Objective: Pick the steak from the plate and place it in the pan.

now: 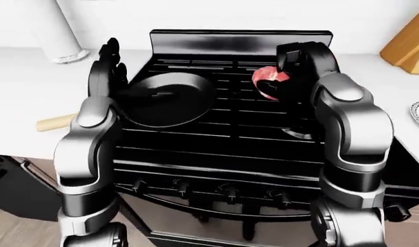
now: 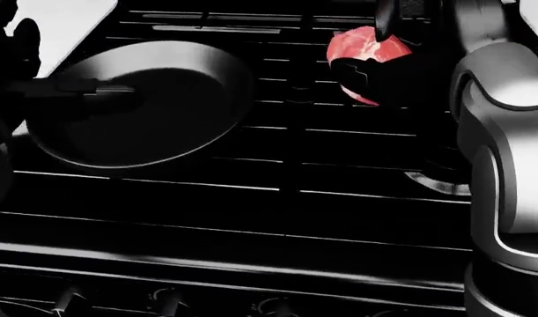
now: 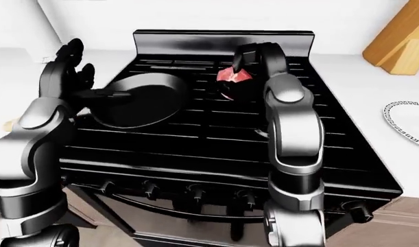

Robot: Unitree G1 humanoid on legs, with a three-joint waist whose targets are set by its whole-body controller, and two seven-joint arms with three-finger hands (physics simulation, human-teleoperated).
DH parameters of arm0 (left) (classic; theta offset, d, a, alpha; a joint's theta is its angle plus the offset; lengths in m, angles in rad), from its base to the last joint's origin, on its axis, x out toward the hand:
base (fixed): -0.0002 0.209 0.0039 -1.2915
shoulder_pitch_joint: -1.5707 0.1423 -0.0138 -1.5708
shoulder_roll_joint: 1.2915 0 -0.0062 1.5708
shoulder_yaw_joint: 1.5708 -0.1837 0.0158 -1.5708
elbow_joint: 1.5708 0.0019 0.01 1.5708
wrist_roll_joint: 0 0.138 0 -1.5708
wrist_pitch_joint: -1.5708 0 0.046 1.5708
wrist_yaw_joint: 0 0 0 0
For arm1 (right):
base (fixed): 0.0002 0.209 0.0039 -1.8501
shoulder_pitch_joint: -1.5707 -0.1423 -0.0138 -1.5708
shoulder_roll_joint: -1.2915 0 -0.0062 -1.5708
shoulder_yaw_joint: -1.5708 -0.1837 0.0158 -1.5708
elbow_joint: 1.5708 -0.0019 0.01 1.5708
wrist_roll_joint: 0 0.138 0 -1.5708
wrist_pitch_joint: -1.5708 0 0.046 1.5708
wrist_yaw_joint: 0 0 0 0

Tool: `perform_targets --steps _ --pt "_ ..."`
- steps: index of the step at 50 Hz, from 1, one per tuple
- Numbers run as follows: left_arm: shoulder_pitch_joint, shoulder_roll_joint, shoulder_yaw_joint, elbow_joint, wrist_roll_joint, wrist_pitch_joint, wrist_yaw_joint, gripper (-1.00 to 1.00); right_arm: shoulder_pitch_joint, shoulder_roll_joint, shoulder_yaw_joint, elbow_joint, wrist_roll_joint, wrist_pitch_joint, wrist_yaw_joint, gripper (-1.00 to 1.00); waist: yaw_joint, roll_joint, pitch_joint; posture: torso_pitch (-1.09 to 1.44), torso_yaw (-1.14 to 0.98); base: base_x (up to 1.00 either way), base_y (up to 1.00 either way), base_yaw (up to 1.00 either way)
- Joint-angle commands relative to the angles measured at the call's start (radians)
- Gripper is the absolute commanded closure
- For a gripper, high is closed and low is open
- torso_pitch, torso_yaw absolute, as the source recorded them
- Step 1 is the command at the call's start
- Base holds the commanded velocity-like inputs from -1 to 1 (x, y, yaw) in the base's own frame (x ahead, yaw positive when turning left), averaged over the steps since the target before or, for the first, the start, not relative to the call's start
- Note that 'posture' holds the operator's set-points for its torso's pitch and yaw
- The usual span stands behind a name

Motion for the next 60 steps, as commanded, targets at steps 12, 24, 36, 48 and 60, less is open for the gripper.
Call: perform_targets --steps 12,24,36,48,60 --pt "-0.032 0.022 0.032 -0.068 0.011 -0.020 0.009 -1.00 -0.050 0.000 0.004 -0.071 0.009 -0.045 0.000 1.00 0.018 0.057 -0.008 0.00 0.00 0.00 0.45 0.00" --pt "-0.024 0.017 0.030 -0.062 0.016 -0.034 0.006 -1.00 -0.035 0.005 -0.001 -0.068 0.024 -0.058 -0.019 1.00 0.026 0.103 -0.020 0.00 0.00 0.00 -0.27 0.00" --pt "-0.035 0.023 0.027 -0.086 0.021 -0.036 -0.005 -1.00 -0.046 0.008 0.006 -0.049 0.033 -0.074 -0.030 1.00 0.050 0.006 0.011 0.00 0.00 0.00 -0.01 0.00" --pt "-0.033 0.017 0.025 -0.077 0.030 -0.041 -0.009 -1.00 -0.079 0.019 0.015 -0.037 0.041 -0.077 -0.039 1.00 0.016 0.001 -0.024 0.00 0.00 0.00 0.08 0.00" --pt "-0.039 0.021 0.029 -0.068 0.026 -0.041 -0.010 -1.00 -0.228 0.088 0.062 0.142 0.027 -0.149 -0.070 1.00 -0.004 0.057 0.004 0.00 0.00 0.00 0.11 0.00"
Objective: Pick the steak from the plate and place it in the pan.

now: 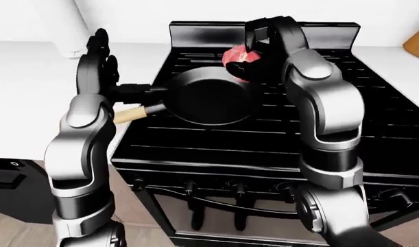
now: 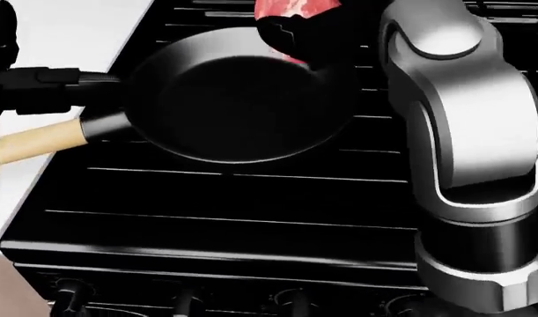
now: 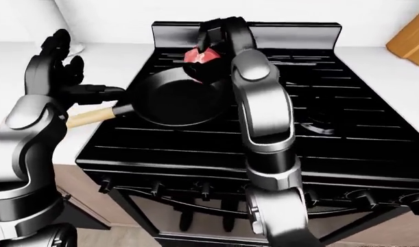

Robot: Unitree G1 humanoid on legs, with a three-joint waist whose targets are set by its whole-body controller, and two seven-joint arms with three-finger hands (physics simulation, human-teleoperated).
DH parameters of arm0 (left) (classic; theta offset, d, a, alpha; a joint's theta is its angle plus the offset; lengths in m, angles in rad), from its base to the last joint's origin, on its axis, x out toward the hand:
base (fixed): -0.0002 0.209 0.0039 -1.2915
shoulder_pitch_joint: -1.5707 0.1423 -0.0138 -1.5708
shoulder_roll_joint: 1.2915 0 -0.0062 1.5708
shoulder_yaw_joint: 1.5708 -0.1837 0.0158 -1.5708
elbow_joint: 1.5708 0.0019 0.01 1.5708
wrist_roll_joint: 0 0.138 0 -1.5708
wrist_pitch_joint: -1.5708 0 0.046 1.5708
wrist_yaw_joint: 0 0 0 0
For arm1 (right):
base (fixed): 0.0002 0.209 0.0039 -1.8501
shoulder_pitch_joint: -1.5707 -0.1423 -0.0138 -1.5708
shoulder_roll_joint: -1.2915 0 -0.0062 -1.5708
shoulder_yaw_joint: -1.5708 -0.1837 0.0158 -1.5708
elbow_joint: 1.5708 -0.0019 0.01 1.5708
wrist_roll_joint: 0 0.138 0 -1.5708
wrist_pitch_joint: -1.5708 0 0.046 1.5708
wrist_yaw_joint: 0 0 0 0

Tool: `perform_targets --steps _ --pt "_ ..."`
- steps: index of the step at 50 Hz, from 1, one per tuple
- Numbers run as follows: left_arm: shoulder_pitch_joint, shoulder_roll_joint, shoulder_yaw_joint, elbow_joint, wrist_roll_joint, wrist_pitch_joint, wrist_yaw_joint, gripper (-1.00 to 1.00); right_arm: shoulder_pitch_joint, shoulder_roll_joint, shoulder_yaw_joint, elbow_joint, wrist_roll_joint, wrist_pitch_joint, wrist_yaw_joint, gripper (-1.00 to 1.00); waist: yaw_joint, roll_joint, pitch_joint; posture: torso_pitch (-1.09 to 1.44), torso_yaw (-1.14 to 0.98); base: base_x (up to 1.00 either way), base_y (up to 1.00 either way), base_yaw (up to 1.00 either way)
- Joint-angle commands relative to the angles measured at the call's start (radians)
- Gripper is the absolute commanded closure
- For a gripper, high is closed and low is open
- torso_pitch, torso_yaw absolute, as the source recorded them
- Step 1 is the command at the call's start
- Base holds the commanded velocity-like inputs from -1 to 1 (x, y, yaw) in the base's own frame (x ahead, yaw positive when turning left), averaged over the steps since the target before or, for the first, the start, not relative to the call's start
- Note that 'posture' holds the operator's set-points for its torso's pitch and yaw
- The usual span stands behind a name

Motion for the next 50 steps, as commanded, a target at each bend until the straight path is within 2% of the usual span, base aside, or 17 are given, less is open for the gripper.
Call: perform_targets --steps 1,5,11,17,30,38,43,50 --pt "-0.037 0.010 0.003 -0.030 0.001 -0.027 0.001 -1.00 -0.073 0.000 -0.011 0.017 -0.011 -0.065 -0.015 1.00 -0.002 0.011 -0.036 0.00 0.00 0.00 0.00 0.00" --pt "-0.036 0.011 0.003 -0.028 -0.001 -0.030 0.002 -1.00 -0.123 0.031 0.002 0.116 -0.022 -0.124 -0.029 1.00 0.010 -0.008 -0.036 0.00 0.00 0.00 0.00 0.00" --pt "-0.034 0.011 0.003 -0.034 -0.003 -0.025 0.002 -1.00 -0.211 0.070 0.013 0.234 -0.032 -0.174 -0.038 1.00 0.017 -0.002 -0.040 0.00 0.00 0.00 0.00 0.00" --pt "-0.037 0.010 0.003 -0.039 -0.004 -0.018 0.004 -1.00 -0.246 0.096 0.026 0.327 -0.044 -0.233 -0.046 1.00 0.018 0.007 -0.044 0.00 0.00 0.00 0.00 0.00" --pt "-0.033 0.011 0.002 -0.026 -0.004 -0.034 0.001 -1.00 -0.250 0.157 0.039 0.462 -0.066 -0.357 -0.066 1.00 0.011 0.018 -0.047 0.00 0.00 0.00 0.00 0.00" --pt "-0.033 0.011 0.004 -0.030 -0.004 -0.029 0.002 -1.00 -0.203 0.194 0.056 0.459 -0.083 -0.379 -0.061 1.00 0.005 0.019 -0.045 0.00 0.00 0.00 0.00 0.00" --pt "-0.034 0.011 0.003 -0.035 -0.005 -0.026 0.004 -1.00 -0.124 0.224 0.097 0.329 -0.127 -0.298 -0.032 1.00 0.005 0.018 -0.045 0.00 0.00 0.00 0.00 0.00" --pt "-0.037 0.014 0.007 -0.034 -0.007 -0.023 0.004 -1.00 -0.097 0.239 0.098 0.297 -0.175 -0.276 0.001 1.00 0.004 0.019 -0.041 0.00 0.00 0.00 0.00 0.00"
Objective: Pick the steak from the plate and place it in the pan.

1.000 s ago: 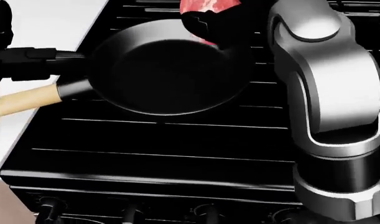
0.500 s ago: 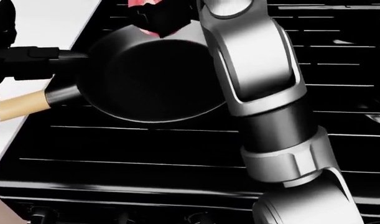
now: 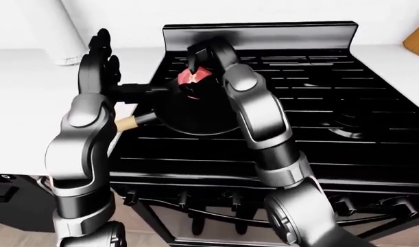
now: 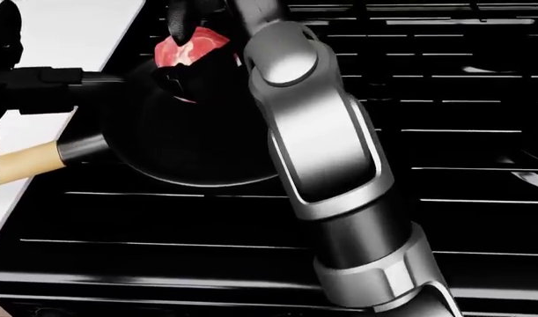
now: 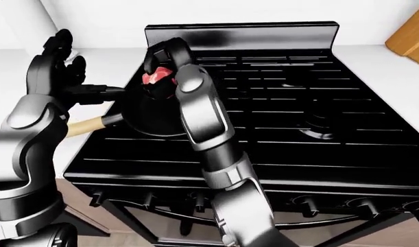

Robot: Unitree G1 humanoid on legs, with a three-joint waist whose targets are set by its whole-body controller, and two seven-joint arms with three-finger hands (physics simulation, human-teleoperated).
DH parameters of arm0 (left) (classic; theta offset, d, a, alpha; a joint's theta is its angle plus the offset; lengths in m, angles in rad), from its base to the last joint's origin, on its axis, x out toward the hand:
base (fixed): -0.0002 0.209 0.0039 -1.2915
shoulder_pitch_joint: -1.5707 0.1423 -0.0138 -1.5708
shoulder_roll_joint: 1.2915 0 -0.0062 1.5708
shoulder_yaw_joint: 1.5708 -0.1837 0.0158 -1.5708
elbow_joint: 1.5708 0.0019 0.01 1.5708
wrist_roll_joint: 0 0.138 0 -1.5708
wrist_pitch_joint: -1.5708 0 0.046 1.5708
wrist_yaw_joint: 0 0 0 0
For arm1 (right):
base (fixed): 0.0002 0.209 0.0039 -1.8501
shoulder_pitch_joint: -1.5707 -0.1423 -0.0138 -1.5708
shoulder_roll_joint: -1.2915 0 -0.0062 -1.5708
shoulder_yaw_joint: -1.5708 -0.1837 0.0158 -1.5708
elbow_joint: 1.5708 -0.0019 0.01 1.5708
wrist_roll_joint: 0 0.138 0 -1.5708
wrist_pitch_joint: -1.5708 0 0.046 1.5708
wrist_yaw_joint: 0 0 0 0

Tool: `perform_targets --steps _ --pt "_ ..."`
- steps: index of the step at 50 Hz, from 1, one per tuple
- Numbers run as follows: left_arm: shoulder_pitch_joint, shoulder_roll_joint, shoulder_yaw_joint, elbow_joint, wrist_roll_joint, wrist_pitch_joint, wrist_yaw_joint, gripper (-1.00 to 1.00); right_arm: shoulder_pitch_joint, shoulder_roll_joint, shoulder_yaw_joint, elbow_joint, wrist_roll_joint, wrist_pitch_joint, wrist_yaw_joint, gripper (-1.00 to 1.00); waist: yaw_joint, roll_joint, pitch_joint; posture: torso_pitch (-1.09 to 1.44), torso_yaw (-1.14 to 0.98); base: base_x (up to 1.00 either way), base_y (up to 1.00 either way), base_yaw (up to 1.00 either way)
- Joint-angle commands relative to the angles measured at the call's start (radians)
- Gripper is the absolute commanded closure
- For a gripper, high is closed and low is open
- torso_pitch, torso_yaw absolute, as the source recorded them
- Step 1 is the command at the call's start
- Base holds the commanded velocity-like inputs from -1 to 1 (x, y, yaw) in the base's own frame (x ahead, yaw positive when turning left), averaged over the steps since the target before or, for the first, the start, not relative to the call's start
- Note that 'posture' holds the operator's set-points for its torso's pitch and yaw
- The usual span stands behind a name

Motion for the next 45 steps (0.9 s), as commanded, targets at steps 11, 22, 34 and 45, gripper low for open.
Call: perform_targets --steps 11,22,34,45 --pt "-0.034 0.015 0.012 -0.047 -0.002 -0.015 0.008 -1.00 -0.003 0.003 -0.024 0.014 -0.024 -0.108 -0.019 1.00 -0.002 0.011 -0.035 0.00 0.00 0.00 0.00 0.00" --pt "-0.034 0.009 0.004 -0.048 0.000 -0.015 0.008 -1.00 -0.036 -0.011 -0.036 0.105 -0.015 -0.145 -0.025 1.00 -0.001 0.012 -0.036 0.00 0.00 0.00 0.00 0.00" --pt "-0.034 0.013 0.012 -0.047 -0.001 -0.015 0.003 -1.00 -0.020 0.000 -0.034 0.151 0.000 -0.189 -0.048 1.00 0.001 0.011 -0.040 0.00 0.00 0.00 0.00 0.00" --pt "-0.031 0.011 0.009 -0.053 0.000 -0.013 0.005 -1.00 -0.006 -0.002 -0.033 0.180 0.004 -0.221 -0.054 0.94 0.003 0.010 -0.042 0.00 0.00 0.00 0.00 0.00"
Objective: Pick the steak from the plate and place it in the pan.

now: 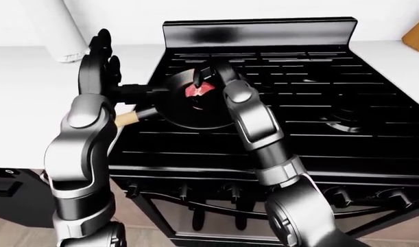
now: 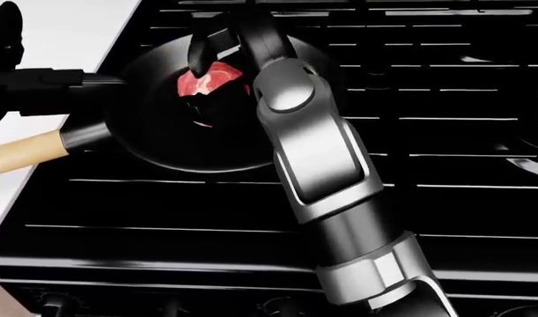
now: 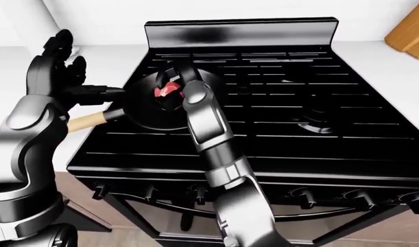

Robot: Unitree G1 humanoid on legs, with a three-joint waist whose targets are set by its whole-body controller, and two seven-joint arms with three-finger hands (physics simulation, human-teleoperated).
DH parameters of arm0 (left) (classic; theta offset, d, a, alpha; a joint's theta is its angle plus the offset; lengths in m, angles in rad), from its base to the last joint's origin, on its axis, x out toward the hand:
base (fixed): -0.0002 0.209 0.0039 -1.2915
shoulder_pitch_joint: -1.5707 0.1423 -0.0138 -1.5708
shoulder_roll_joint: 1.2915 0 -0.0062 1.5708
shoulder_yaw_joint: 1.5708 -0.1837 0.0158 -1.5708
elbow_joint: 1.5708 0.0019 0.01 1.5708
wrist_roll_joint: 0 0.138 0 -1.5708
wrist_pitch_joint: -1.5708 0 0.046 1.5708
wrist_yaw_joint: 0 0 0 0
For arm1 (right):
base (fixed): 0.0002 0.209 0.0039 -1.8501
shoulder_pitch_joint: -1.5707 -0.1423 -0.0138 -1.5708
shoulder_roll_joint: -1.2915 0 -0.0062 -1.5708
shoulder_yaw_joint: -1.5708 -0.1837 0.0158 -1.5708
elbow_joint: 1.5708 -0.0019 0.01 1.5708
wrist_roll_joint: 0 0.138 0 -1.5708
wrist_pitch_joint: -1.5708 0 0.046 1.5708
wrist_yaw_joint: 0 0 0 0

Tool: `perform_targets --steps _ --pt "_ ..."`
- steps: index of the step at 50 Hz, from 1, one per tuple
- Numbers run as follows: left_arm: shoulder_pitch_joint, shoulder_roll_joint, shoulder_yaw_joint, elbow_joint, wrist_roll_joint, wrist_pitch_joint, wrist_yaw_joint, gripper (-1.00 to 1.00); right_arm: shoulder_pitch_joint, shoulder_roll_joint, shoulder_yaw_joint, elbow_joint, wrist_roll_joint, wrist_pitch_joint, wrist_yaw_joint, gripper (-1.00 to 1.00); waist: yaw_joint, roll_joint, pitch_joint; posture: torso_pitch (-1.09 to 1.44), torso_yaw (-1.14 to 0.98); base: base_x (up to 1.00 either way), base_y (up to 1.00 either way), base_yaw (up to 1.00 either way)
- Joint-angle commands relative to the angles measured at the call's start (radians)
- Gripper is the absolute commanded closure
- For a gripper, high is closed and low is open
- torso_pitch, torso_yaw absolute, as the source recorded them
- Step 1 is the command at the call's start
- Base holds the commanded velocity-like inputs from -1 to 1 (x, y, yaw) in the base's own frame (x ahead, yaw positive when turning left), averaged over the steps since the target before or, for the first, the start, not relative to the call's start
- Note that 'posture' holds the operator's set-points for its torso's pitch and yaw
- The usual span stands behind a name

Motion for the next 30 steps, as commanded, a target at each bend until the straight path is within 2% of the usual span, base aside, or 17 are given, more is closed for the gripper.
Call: perform_targets --steps 1,5,7,8,9,10,12,13,16,17,24,25,26,30 --pt "-0.031 0.013 0.009 -0.014 0.007 -0.051 0.000 -1.00 -0.042 -0.001 -0.004 -0.046 0.000 -0.046 -0.009 0.86 0.000 0.006 -0.034 0.00 0.00 0.00 0.00 0.00" --pt "-0.040 0.012 0.007 -0.019 0.007 -0.037 0.002 -1.00 -0.041 -0.003 -0.003 -0.049 0.000 -0.042 -0.006 0.79 0.000 0.005 -0.035 0.00 0.00 0.00 0.00 0.00" --pt "-0.036 0.012 0.008 -0.018 0.007 -0.040 0.002 -1.00 -0.047 -0.002 -0.003 -0.041 -0.001 -0.043 -0.006 0.61 0.000 0.005 -0.035 0.00 0.00 0.00 0.00 0.00" --pt "-0.036 0.012 0.009 -0.018 0.007 -0.041 0.001 -1.00 -0.048 0.000 -0.002 -0.044 -0.002 -0.039 -0.006 0.60 0.000 0.005 -0.034 0.00 0.00 0.00 0.00 0.00" --pt "-0.038 0.015 0.011 -0.016 0.005 -0.039 0.000 -1.00 -0.050 0.000 -0.001 -0.042 -0.003 -0.039 -0.005 0.27 0.000 0.005 -0.034 0.00 0.00 0.00 0.00 0.00" --pt "-0.040 0.015 0.013 -0.017 0.003 -0.035 0.000 -1.00 -0.055 -0.002 -0.004 -0.037 -0.002 -0.039 -0.005 0.17 -0.001 0.005 -0.034 0.00 0.00 0.00 0.00 0.00" --pt "-0.039 0.015 0.013 -0.013 0.003 -0.040 0.000 -1.00 -0.058 -0.003 -0.005 -0.029 -0.002 -0.043 -0.006 0.09 -0.001 0.006 -0.034 0.00 0.00 0.00 0.00 0.00" --pt "-0.040 0.015 0.012 -0.016 0.002 -0.037 0.001 -1.00 -0.059 0.000 -0.003 -0.032 -0.003 -0.039 -0.006 -0.20 -0.001 0.006 -0.034 0.00 0.00 0.00 0.00 0.00" --pt "-0.039 0.015 0.012 -0.022 0.000 -0.031 0.003 -1.00 -0.055 0.002 0.000 -0.039 -0.005 -0.035 -0.003 -0.29 -0.001 0.006 -0.033 0.00 0.00 0.00 0.00 0.00" --pt "-0.035 0.015 0.012 -0.021 0.000 -0.037 0.002 -1.00 -0.058 -0.002 -0.003 -0.034 -0.005 -0.039 -0.003 -0.47 -0.001 0.006 -0.033 0.00 0.00 0.00 0.00 0.00" --pt "-0.034 0.013 0.009 -0.008 0.004 -0.048 0.001 -1.00 -0.058 -0.003 -0.004 -0.019 -0.010 -0.053 -0.001 -0.56 -0.001 0.006 -0.034 0.00 0.00 0.00 0.00 0.00" --pt "-0.036 0.013 0.010 -0.015 0.002 -0.041 0.002 -1.00 -0.050 -0.002 -0.003 -0.025 -0.010 -0.054 -0.001 -0.62 -0.001 0.006 -0.034 0.00 0.00 0.00 0.00 0.00" --pt "-0.033 0.013 0.009 -0.018 0.002 -0.042 0.001 -1.00 -0.048 -0.002 -0.005 -0.026 -0.009 -0.054 -0.002 -1.00 -0.001 0.006 -0.034 0.00 0.00 0.00 0.00 0.00" --pt "-0.034 0.011 0.008 -0.014 0.003 -0.046 0.001 -1.00 -0.063 -0.007 -0.013 -0.026 -0.001 -0.049 -0.004 -1.00 -0.002 0.006 -0.034 0.00 0.00 0.00 0.00 0.00"
